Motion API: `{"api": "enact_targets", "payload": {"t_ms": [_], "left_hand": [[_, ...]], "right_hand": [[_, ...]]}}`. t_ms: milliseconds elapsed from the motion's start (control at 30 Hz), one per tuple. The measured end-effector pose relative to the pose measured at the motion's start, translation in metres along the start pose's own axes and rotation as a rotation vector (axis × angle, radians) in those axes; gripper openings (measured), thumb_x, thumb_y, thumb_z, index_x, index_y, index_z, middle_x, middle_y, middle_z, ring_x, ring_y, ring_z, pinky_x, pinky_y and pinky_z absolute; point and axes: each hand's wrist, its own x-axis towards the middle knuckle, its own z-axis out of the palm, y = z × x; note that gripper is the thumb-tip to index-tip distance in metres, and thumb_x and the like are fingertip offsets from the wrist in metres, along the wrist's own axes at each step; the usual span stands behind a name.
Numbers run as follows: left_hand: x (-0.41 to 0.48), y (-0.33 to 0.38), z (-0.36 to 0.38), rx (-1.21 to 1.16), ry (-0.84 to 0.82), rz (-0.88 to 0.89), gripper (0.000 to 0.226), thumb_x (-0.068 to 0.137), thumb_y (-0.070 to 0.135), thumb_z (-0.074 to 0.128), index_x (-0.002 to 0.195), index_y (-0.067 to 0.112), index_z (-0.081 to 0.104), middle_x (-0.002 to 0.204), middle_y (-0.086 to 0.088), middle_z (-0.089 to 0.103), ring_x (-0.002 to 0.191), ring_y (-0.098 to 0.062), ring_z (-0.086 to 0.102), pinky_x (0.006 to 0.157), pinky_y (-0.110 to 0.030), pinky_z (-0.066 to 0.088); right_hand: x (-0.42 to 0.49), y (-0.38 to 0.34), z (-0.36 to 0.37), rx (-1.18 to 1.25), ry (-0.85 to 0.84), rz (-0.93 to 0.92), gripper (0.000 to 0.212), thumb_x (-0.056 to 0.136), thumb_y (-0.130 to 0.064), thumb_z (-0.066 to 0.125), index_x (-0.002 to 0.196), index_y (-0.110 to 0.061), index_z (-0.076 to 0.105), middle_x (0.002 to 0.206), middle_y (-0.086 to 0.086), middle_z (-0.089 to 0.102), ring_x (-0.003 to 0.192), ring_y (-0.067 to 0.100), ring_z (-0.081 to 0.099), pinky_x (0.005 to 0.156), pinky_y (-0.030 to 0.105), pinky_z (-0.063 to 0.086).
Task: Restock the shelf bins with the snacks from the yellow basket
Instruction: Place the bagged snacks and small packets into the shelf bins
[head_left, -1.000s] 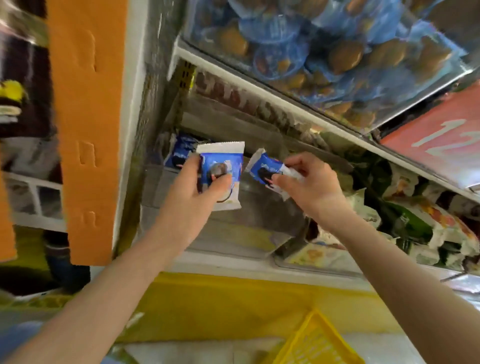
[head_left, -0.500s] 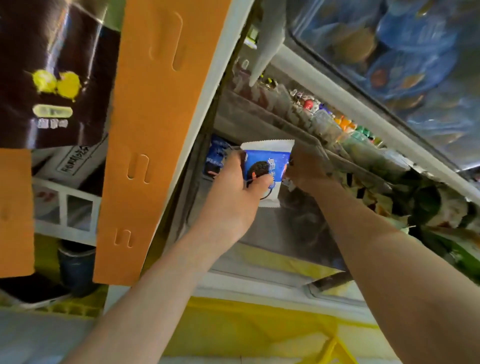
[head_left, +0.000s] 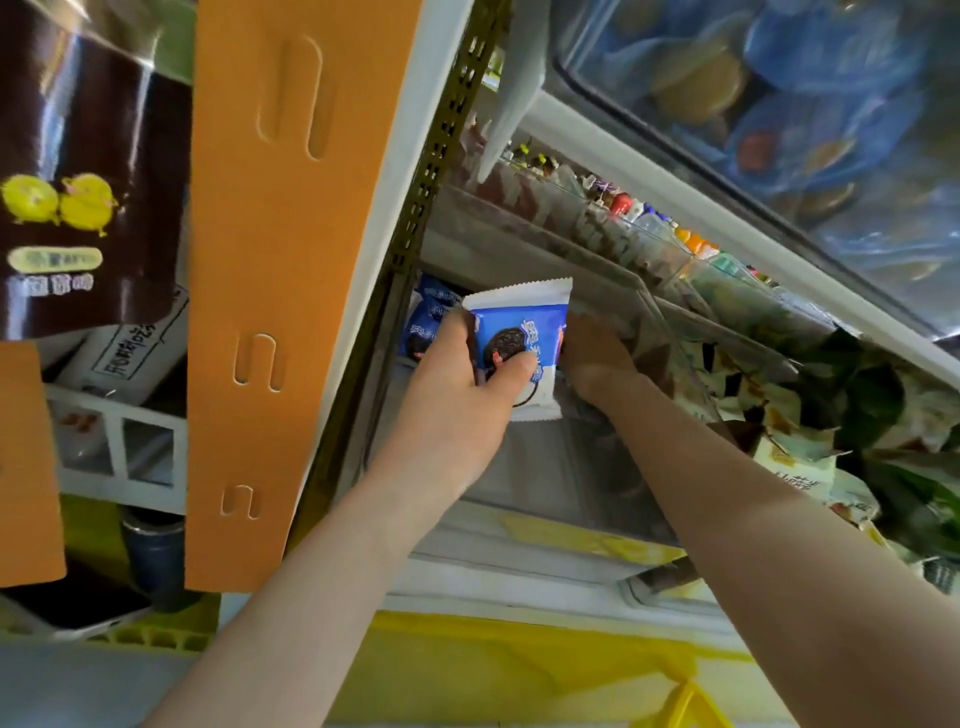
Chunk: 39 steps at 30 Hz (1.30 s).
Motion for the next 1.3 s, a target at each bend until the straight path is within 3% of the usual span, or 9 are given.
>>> {"api": "enact_targets", "payload": {"t_ms": [167,267,367,467,567,800,900,1067,1300], "left_hand": [[-0.001,-0.001,-0.002,0.028,-0.029,-0.022,0.025,0.087,0.009,0.057,0.107,0.023,0.055,0.103,0.004,0.065,0.088,-0.006,0.058,0.072,-0.019,0.043],[-0.005,0.001,-0.001,0.029,-0.094,0.03,0.024,0.088,0.007,0.058,0.094,0.029,0.053,0.097,0.01,0.064,0.087,0.0,0.06,0.081,-0.016,0.046],[-0.011,0.005,0.004,-0.003,-0.159,0.09,0.03,0.088,0.001,0.056,0.095,0.029,0.048,0.094,0.012,0.061,0.077,0.011,0.06,0.073,-0.006,0.045],[-0.022,0.005,0.011,0.05,-0.186,0.107,0.03,0.085,0.005,0.06,0.101,0.026,0.048,0.1,0.008,0.062,0.086,0.005,0.06,0.073,-0.009,0.046],[-0.038,-0.002,0.021,0.35,-0.163,0.168,0.03,0.088,0.021,0.059,0.115,0.025,0.047,0.108,0.008,0.06,0.095,-0.001,0.058,0.081,-0.017,0.047],[-0.062,-0.005,0.006,1.115,-0.157,0.445,0.028,0.094,0.042,0.04,0.115,0.029,0.054,0.105,0.013,0.062,0.088,-0.007,0.058,0.071,-0.024,0.047],[-0.071,-0.003,0.002,1.121,-0.197,0.502,0.022,0.093,0.036,0.047,0.095,0.023,0.065,0.088,0.009,0.068,0.078,-0.01,0.061,0.069,-0.029,0.049],[-0.074,-0.003,-0.005,1.066,-0.183,0.552,0.009,0.085,0.025,0.065,0.082,0.019,0.07,0.075,0.005,0.069,0.065,-0.012,0.062,0.059,-0.027,0.05],[-0.066,-0.005,-0.014,1.009,-0.245,0.551,0.015,0.089,0.031,0.057,0.087,0.021,0.068,0.079,0.006,0.065,0.072,-0.012,0.06,0.058,-0.027,0.047]], "right_hand": [[-0.03,-0.017,-0.02,0.279,0.121,-0.057,0.026,0.092,-0.012,0.046,0.115,-0.005,0.058,0.12,0.016,0.059,0.111,0.03,0.056,0.094,0.037,0.044],[-0.081,-0.031,-0.047,0.882,0.092,0.008,0.028,0.099,-0.019,0.038,0.098,-0.006,0.063,0.097,0.014,0.069,0.089,0.028,0.064,0.085,0.042,0.051],[-0.135,-0.032,-0.07,1.139,-0.093,-0.074,0.03,0.098,-0.035,0.04,0.086,-0.019,0.063,0.071,-0.008,0.067,0.063,0.003,0.061,0.063,0.018,0.05],[-0.167,-0.023,-0.074,1.103,-0.115,-0.155,0.01,0.091,-0.02,0.057,0.098,-0.022,0.064,0.09,-0.009,0.069,0.079,-0.001,0.062,0.072,0.013,0.049],[-0.179,-0.01,-0.072,1.135,-0.075,-0.091,0.019,0.085,-0.011,0.064,0.105,-0.013,0.064,0.101,0.0,0.07,0.088,0.006,0.064,0.082,0.017,0.05],[-0.147,0.027,-0.073,0.586,0.242,0.048,0.033,0.084,-0.029,0.068,0.11,-0.015,0.054,0.09,-0.003,0.059,0.072,0.005,0.053,0.06,0.005,0.039],[-0.125,0.025,-0.069,0.281,0.235,-0.077,0.032,0.088,-0.026,0.061,0.115,-0.01,0.055,0.092,0.005,0.059,0.074,0.014,0.05,0.056,0.01,0.032],[-0.077,0.006,-0.039,-0.069,0.062,-0.064,0.036,0.09,-0.014,0.055,0.124,-0.006,0.049,0.119,0.018,0.055,0.104,0.036,0.056,0.08,0.036,0.044],[-0.032,0.008,-0.009,-0.11,-0.054,-0.071,0.04,0.086,-0.015,0.063,0.123,-0.008,0.051,0.123,0.018,0.054,0.11,0.034,0.053,0.094,0.04,0.045]]}}
